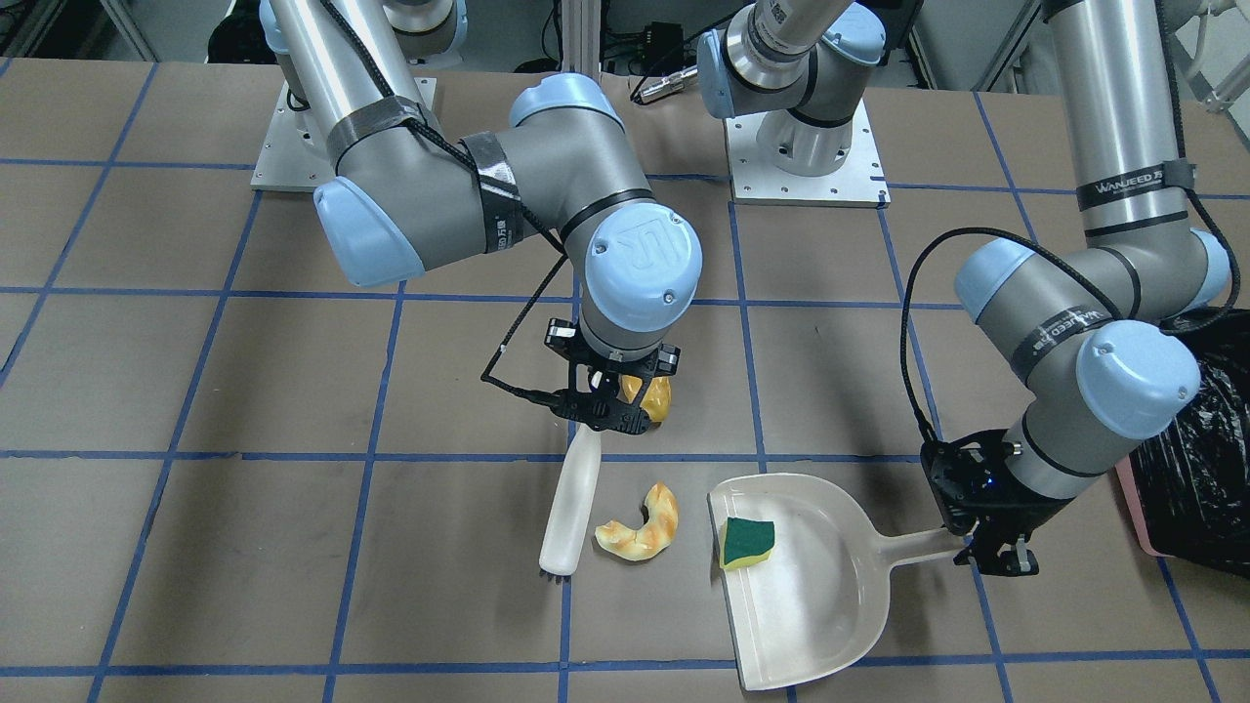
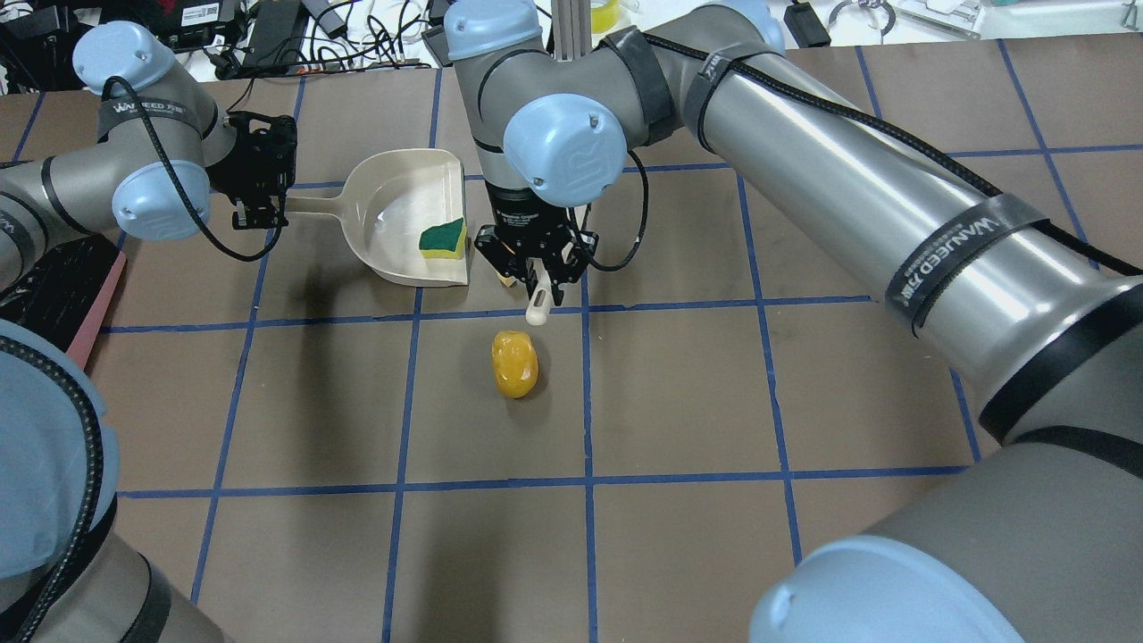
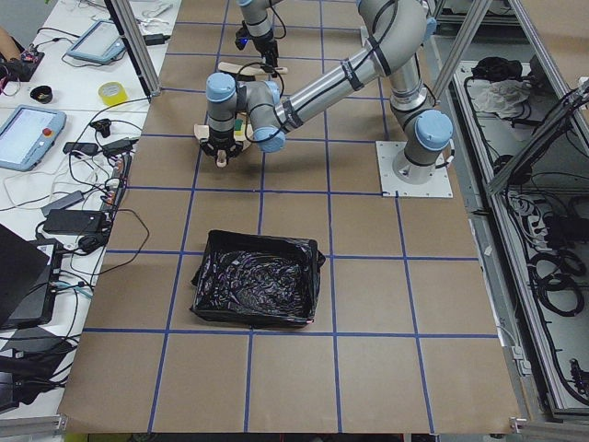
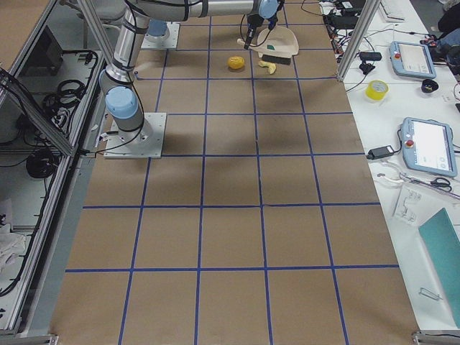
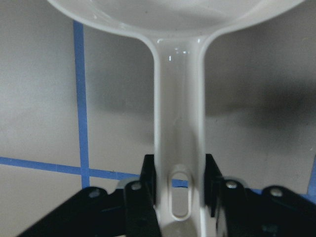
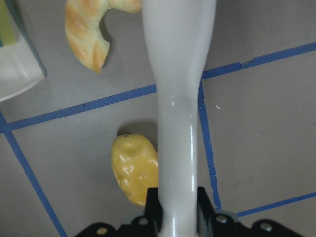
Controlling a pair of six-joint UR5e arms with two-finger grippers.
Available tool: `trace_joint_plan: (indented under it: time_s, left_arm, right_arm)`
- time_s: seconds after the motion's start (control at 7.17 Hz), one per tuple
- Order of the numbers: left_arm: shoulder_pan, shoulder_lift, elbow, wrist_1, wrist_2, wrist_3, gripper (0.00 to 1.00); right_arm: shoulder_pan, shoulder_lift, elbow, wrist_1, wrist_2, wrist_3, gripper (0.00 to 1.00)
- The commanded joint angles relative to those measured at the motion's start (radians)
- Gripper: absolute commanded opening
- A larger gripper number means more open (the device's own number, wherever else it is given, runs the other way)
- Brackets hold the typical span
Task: Sweep and dump trash into bin
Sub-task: 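Move the brush with the right gripper behind the yellow object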
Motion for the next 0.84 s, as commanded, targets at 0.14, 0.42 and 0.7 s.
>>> trace_joint_plan:
  time_s: [0.14,0.42,0.7]
  left_arm:
    - [0.000,-0.003,-0.004,0.000,-0.004,0.002,0.11]
    - [-0.003,0.002,-0.004,0.002,-0.006,0.002,0.11]
    - [-0.002,0.002,-0.004,0.002,-0.007,0.002,0.11]
  right_arm:
    - [-0.004,-0.017,0.138,-0.128,0.003,-0.010,0.00]
    - [-0.001,-0.008,0.159,-0.156,0.018,-0.008,0.00]
    - [0.007,0.001,0.152,-0.225,0.113,0.036,0.00]
